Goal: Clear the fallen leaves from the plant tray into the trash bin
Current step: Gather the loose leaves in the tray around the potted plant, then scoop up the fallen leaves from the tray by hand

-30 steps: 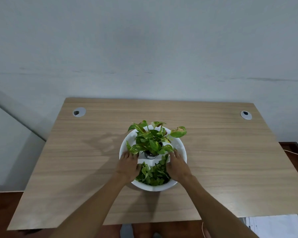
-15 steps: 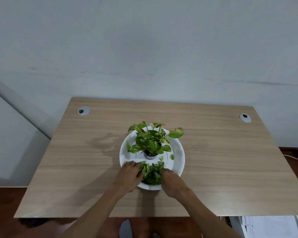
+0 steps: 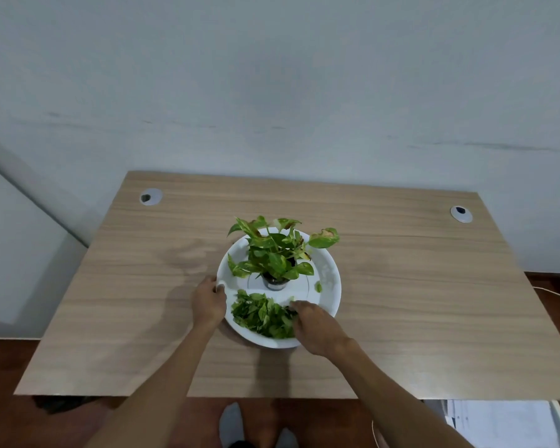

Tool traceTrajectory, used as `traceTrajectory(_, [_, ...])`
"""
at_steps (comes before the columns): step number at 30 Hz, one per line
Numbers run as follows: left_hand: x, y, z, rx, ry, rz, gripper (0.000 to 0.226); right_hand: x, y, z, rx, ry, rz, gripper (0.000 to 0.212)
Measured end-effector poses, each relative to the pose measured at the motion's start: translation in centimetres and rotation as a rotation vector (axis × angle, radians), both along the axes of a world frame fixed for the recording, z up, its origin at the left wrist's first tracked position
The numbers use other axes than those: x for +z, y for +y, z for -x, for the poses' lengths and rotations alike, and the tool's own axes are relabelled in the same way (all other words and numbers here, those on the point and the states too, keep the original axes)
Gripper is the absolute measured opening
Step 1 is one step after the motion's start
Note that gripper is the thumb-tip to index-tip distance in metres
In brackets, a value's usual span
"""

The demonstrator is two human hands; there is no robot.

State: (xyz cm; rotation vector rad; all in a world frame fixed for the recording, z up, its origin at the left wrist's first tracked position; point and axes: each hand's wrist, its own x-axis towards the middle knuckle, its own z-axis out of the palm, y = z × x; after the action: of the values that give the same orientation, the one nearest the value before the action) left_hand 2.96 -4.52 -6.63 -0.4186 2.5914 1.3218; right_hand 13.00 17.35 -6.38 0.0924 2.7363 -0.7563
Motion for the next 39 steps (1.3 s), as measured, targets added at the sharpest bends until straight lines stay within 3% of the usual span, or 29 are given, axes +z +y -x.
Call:
traceTrajectory(2, [-0.1, -0.1, 0.1, 0.030, -0.029, -0.012, 0.019, -0.3, 1.3, 0.9, -0.112, -0.035, 0.077, 0.045])
traceTrajectory(6, [-0.9, -0.1, 0.2, 0.138, -0.138, -0.097, 0.019, -0.3, 3.3, 4.1, -0.159, -0.140, 0.003, 0.060])
traceTrajectory(10, [-0.4, 0.9, -0.5, 0.259, -0.240, -0.194, 0.014, 0.3, 3.3, 5.3, -0.106, -0.262, -0.111, 0.054])
traceTrajectory(12, [0.0, 1.0, -1.2, 0.297, -0.283, -0.229, 0.015, 0.6, 2.8, 4.6, -0.095, -0.275, -0.113, 0.042])
traceTrajectory(17, [0.3, 1.5, -3.1, 0.358, -0.457, -0.580, 0.036, 1.4, 2.0, 2.1, -0.016, -0.221, -0.053, 0.030])
traceTrajectory(23, [0.4, 3.6, -6.3, 0.314, -0.549, -0.769, 0.039, 2.0, 0.4, -0.6, 0.095, 0.029, -0.181, 0.048])
traceTrajectory(26, [0.6, 3.5, -6.7, 0.220, -0.563, -0.732, 0.031, 2.4, -0.8, -1.4, 0.127, 0.114, -0.139, 0.045])
traceTrajectory(33, [-1.6, -0.6, 0.6, 0.116, -0.349, -0.392, 0.034, 2.1, -5.2, -1.4, 0.032, 0.138, 0.004, 0.046])
traceTrajectory(36, [-2.6, -1.7, 3.0, 0.032, -0.331, -0.340, 0.031, 1.6, -7.9, -0.8, -0.018, 0.111, 0.018, 0.055])
traceTrajectory(39, [1.1, -1.5, 3.0, -0.034, -0.348, -0.366, 0.022, 0.5, -10.3, 0.5, -0.035, 0.110, -0.006, 0.057])
